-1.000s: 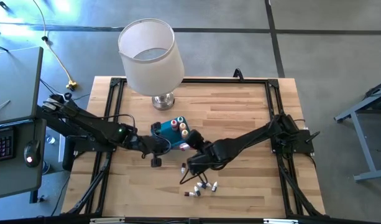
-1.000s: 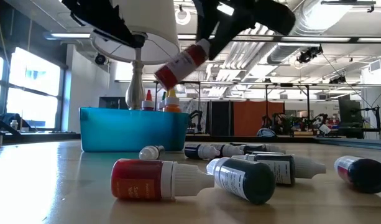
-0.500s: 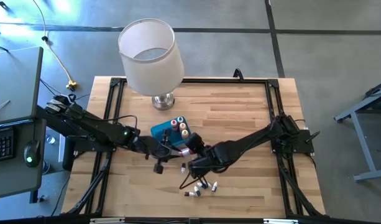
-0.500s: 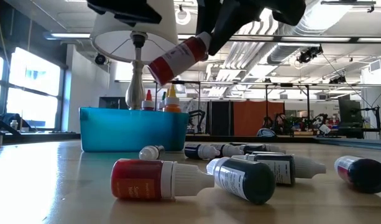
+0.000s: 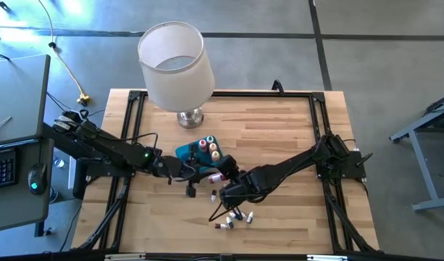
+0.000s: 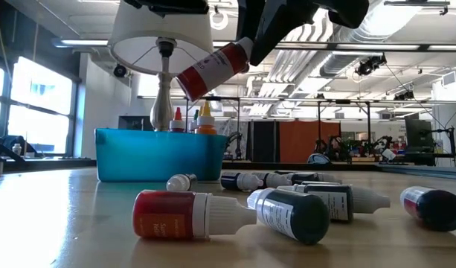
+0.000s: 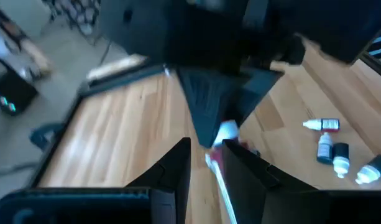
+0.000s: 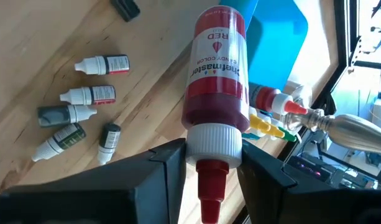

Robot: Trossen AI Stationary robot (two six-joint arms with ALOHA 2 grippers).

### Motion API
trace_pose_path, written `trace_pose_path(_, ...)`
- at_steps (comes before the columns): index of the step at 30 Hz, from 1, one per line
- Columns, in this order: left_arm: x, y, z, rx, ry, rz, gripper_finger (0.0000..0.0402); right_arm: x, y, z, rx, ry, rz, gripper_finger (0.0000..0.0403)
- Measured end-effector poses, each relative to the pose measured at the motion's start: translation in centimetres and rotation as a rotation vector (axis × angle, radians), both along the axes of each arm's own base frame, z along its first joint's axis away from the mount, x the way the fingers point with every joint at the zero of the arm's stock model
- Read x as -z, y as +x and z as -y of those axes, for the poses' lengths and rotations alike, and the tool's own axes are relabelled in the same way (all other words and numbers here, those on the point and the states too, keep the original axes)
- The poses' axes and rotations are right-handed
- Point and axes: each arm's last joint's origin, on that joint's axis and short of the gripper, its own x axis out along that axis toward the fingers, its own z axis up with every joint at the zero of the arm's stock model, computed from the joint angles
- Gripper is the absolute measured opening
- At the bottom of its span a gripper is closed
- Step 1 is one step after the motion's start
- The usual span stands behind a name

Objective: Pick & Place food coloring
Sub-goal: Put the large red food coloring bottle into the blue bin

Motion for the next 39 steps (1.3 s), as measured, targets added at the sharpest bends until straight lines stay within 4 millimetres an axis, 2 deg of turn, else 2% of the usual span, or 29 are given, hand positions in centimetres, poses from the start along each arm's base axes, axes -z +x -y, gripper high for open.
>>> trace_pose_path(6, -0.2, 0.1, 0.0, 0.005, 0.007, 0.022, 0.0088, 0.0, -0.1, -0.1, -0.003, -0.001, -0.002, 0.0119)
trace_pose_path(11, -0.2, 0.1, 0.2, 0.035, -0.072, 0.015, 0.0088, 0.0, -0.1, -0.1, -0.003, -0.003, -0.007, 0.0119)
trace_pose_path(16, 0.8, 0.6, 0.3, 0.000, -0.111, -0.017, 0.0091, 0.0, 0.0, 0.2, 0.028, 0.008, 0.004, 0.0119)
trace_pose_path(19, 1.8, 1.3, -0.1, -0.041, -0.107, -0.049, 0.0111, 0.1, 0.0, 0.7, 0.084, 0.024, 0.011, 0.0119)
trace_pose_path(23, 3.3, 2.2, -1.0, -0.088, -0.084, -0.104, 0.0161, 0.1, -0.3, 1.1, 0.156, 0.038, 0.011, 0.0119)
trace_pose_path(30, 3.5, 2.6, -1.4, -0.057, -0.114, -0.114, 0.0240, 0.2, -0.7, 1.3, 0.223, 0.048, -0.003, 0.0119)
trace_pose_path(33, 3.1, 2.8, -1.4, -0.036, -0.152, -0.074, 0.0254, 0.2, -0.5, 1.4, 0.217, 0.052, 0.010, 0.0119)
trace_pose_path(39, 3.0, 2.8, -1.2, 0.000, -0.205, -0.068, 0.0257, 0.1, 0.3, 2.4, 0.238, 0.065, 0.053, 0.0119)
